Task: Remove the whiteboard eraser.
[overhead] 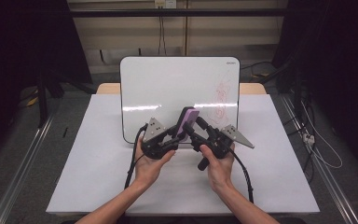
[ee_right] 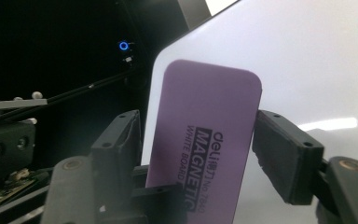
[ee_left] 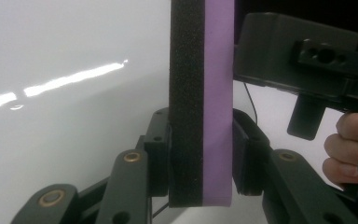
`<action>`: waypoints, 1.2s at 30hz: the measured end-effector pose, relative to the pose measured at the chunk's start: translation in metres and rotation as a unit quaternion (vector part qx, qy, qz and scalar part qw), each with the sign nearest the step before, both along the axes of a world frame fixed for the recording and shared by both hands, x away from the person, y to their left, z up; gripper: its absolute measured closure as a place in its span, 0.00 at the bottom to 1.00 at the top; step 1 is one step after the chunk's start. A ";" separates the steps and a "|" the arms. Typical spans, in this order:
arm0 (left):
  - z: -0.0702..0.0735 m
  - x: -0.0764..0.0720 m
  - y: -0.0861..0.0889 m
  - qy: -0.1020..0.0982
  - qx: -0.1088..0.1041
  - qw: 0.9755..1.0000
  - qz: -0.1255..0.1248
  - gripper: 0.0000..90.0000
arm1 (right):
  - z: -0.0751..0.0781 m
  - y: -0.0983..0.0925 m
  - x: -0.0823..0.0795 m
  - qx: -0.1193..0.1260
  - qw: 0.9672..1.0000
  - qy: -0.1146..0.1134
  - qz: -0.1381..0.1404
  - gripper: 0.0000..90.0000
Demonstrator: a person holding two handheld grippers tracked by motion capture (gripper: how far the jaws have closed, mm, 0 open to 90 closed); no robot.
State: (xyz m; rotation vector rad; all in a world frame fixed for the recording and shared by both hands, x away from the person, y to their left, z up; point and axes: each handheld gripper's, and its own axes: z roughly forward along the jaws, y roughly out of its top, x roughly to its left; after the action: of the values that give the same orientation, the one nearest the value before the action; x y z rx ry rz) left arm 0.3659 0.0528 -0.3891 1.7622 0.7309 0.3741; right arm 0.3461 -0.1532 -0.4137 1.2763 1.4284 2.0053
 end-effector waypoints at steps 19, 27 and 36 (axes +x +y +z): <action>-0.009 -0.001 -0.002 0.001 -0.015 1.000 -0.004 0.71 | -0.007 0.002 -0.001 0.025 0.999 0.025 -0.001 0.46; -0.018 0.001 0.000 0.028 -0.008 0.999 -0.018 0.46 | -0.005 -0.006 0.002 0.010 1.000 0.019 -0.012 0.46; -0.012 0.002 0.016 0.014 0.044 0.999 -0.006 0.15 | -0.003 -0.020 -0.001 -0.030 0.999 0.012 -0.017 0.47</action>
State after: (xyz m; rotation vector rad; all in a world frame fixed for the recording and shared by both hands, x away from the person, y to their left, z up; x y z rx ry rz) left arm 0.3677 0.0690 -0.4013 1.8558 0.7335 0.3797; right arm 0.3450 -0.1734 -0.4163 1.2942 1.4578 1.9164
